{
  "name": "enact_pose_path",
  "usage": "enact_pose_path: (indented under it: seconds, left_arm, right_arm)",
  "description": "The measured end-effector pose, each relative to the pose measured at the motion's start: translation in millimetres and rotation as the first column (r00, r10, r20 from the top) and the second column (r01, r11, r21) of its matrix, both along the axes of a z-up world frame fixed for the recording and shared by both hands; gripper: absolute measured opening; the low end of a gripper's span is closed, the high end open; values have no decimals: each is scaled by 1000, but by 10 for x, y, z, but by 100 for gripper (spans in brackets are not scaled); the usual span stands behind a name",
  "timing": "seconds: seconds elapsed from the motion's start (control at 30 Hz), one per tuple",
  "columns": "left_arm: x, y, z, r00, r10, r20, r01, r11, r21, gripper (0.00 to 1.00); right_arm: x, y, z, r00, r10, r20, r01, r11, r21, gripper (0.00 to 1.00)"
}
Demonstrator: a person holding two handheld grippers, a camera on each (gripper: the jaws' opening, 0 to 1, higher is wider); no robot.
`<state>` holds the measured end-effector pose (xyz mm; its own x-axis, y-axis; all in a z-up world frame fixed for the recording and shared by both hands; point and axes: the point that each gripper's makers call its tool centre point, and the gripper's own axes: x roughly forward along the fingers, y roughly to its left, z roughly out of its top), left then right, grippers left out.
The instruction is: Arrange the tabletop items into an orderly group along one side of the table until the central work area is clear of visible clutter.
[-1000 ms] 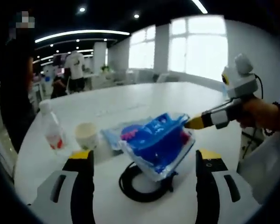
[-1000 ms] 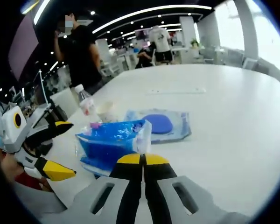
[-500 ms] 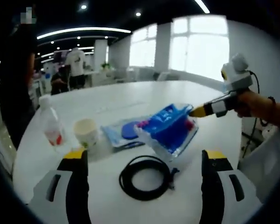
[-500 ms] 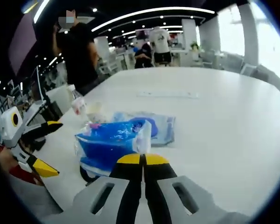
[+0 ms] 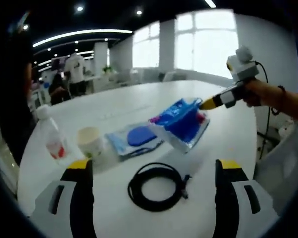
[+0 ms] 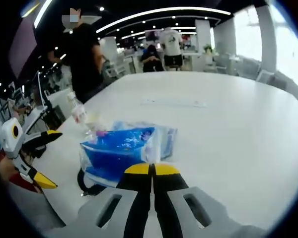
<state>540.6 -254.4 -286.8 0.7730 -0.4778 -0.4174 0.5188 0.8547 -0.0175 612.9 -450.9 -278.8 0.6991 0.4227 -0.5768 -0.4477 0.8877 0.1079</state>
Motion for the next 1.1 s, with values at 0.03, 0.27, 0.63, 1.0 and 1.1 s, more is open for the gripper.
enact_pose_path:
  seconds: [0.03,0.27,0.63,1.0,1.1]
  left_arm:
    - [-2,1,-6,1000,-2,-1,2,1000,5,99]
    - [-30,-39,-41,1000,-25,-10,26,999,27,99]
    - [-53,-47,-115,998,-43,-39,44,998,36,99]
    - [-89,-81,-196,995,-74,-66,78,995,57,99]
    - [-77,-65,-199,996,-73,-55,77,994,82,99]
  right_arm:
    - [11,-17,4,1000,0,1,0,1000,-1,1]
    - [126,-210,20,1000,-3,-1,3,1000,-24,1]
    - [340,-518,33,1000,11,22,-8,993,-118,1]
    - [583,-903,-79,998,-56,1,55,985,-161,1]
    - [639,-998,-118,998,-63,2,62,981,-182,1]
